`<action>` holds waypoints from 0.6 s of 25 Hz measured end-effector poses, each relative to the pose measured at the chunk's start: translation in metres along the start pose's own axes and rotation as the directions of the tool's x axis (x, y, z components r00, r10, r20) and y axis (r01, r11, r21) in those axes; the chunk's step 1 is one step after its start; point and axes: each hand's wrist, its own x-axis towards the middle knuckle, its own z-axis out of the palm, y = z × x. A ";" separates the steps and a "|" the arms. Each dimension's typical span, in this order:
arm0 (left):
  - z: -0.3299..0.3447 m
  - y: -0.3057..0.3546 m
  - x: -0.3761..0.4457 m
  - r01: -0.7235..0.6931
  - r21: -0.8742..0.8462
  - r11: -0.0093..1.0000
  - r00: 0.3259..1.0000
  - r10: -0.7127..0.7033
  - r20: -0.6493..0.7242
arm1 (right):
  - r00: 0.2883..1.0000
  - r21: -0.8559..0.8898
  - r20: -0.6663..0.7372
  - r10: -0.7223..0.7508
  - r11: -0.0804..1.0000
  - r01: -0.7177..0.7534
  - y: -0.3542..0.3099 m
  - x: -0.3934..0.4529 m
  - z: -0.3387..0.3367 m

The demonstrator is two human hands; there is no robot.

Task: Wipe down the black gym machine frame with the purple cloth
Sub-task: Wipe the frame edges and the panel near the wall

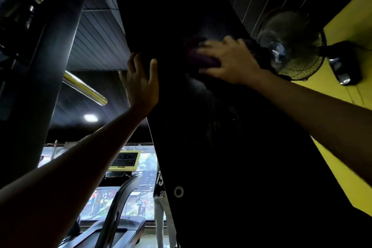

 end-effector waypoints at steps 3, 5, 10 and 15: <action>-0.001 0.004 -0.005 -0.113 0.099 0.989 0.994 0.113 0.003 | 0.925 0.009 -0.053 0.376 0.927 -0.376 -0.027 0.003 0.001; -0.001 0.003 -0.003 -0.175 0.118 0.977 0.985 0.174 0.021 | 0.917 -0.004 -0.054 0.394 0.919 -0.395 -0.065 -0.010 0.005; -0.002 0.001 -0.001 -0.203 0.134 0.970 0.979 0.198 0.050 | 0.999 -0.206 -0.023 0.037 0.978 -0.041 -0.099 -0.079 0.014; -0.008 0.019 0.000 -0.183 0.379 0.907 0.962 0.086 0.257 | 0.996 -0.273 -0.014 0.088 0.958 -0.089 -0.016 -0.065 0.006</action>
